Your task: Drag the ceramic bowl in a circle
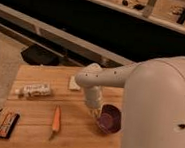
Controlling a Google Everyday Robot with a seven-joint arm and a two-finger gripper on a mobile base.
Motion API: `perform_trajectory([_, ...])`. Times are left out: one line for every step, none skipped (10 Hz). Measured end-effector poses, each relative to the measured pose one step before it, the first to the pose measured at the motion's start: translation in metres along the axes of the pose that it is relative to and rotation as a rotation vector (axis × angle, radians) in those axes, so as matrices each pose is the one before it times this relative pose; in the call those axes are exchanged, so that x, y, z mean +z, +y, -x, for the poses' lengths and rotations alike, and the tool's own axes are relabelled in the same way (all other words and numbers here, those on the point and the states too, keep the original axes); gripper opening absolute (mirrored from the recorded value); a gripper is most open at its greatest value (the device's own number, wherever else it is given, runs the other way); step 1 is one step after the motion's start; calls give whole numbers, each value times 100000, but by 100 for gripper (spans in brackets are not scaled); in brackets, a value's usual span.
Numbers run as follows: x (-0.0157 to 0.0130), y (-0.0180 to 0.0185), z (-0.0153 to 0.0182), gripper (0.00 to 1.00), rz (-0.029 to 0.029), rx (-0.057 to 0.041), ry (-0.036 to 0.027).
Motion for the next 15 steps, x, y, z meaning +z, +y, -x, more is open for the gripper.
perform_trajectory([-116,177,802,18,-1180,-140,-1268])
perform_trajectory([-174,343,569,18,-408,-373,-1054])
perform_trajectory([-299,735,776,18,-233,-960,-1628])
perform_trajectory([-509,1028,892,18,462,-1267,-2176])
perform_trajectory([-335,797,631,18,424,-1035,-1531])
perform_trajectory([-396,839,562,18,464,-1674,-1423])
perform_trajectory([-296,582,337,18,101,-1602,-973])
perform_trajectory([-543,1096,393,18,370,-3310,-1421])
perform_trajectory([-257,657,105,18,424,-2051,-609])
perform_trajectory([-282,920,51,18,1174,-2434,-777])
perform_trajectory([-306,1343,-81,18,2272,-2983,-887])
perform_trajectory([-160,907,-137,18,2025,-1685,-504])
perform_trajectory([-51,1122,-418,18,2836,-2007,-141])
perform_trajectory([33,996,-590,18,2804,-1862,148])
perform_trajectory([88,917,-757,18,2495,-1779,586])
